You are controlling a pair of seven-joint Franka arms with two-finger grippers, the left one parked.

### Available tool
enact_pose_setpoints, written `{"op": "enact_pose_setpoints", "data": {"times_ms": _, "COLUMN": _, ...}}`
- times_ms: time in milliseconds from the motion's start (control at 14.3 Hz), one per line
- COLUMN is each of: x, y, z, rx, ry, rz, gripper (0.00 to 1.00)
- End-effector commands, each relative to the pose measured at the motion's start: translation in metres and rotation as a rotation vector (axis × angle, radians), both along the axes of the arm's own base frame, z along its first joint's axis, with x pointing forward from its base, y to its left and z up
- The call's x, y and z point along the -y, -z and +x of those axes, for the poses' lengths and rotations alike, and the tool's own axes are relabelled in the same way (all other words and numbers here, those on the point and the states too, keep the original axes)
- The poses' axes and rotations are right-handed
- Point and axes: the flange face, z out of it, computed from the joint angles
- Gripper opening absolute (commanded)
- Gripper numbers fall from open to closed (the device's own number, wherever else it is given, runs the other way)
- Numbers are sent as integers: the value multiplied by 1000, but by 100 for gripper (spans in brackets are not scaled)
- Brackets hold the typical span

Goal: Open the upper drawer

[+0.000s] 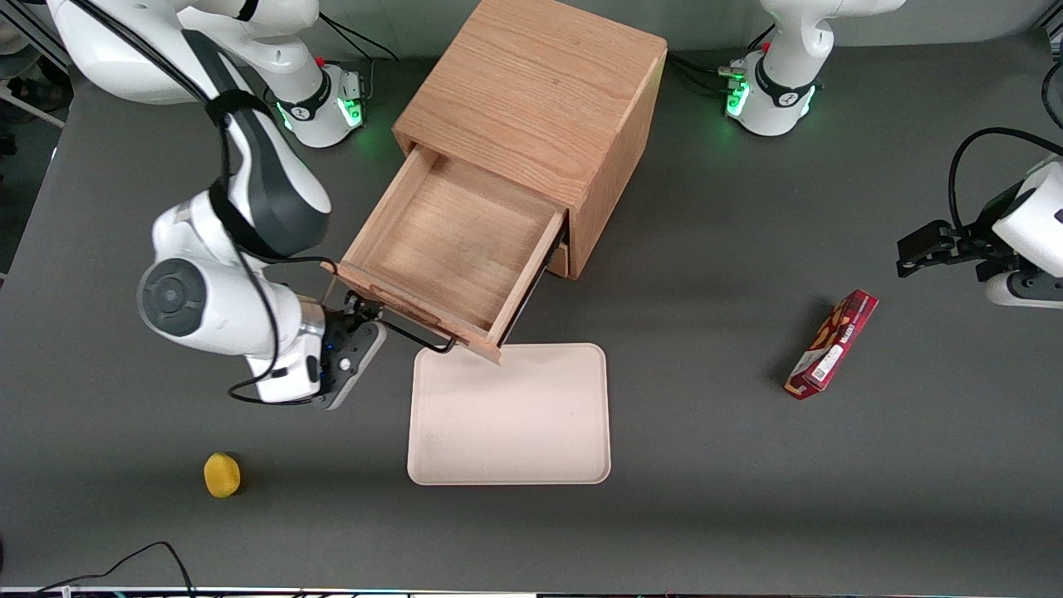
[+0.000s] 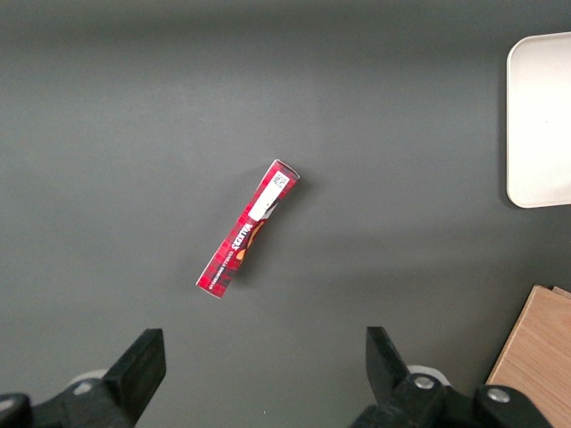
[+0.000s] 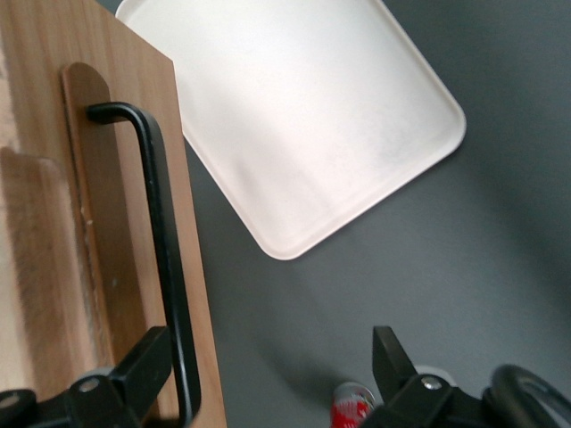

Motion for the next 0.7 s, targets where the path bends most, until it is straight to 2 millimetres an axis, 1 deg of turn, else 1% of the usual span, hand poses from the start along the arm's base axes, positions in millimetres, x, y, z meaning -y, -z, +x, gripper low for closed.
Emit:
{"op": "enact_pose_setpoints", "data": {"times_ms": 0, "x": 0, "y": -57, "z": 2, "rx": 41, "ry": -19, "rz": -12, "gripper": 100}}
{"op": "enact_pose_setpoints", "data": {"times_ms": 140, "x": -1, "y": -110, "z": -17, "rx": 100, "ry": 26, "rz": -34, "gripper": 100}}
{"op": "enact_pose_setpoints", "data": {"times_ms": 280, "x": -1, "y": -144, "z": -37, "rx": 90, "ry": 197, "rz": -57, "gripper": 100}}
{"op": "enact_pose_setpoints", "data": {"times_ms": 350, "x": -1, "y": -170, "z": -52, "rx": 104, "ry": 318, "rz": -68, "gripper": 100}}
{"op": "enact_pose_setpoints", "data": {"times_ms": 490, "x": 4, "y": -204, "z": -71, "rx": 106, "ry": 604, "rz": -73, "gripper": 100}}
{"op": "enact_pose_setpoints", "data": {"times_ms": 560, "x": 8, "y": -216, "z": -80, "rx": 97, "ry": 677, "rz": -86, "gripper": 100}}
{"op": "enact_pose_setpoints", "data": {"times_ms": 630, "x": 19, "y": -227, "z": -88, "rx": 92, "ry": 718, "rz": -103, "gripper": 100}}
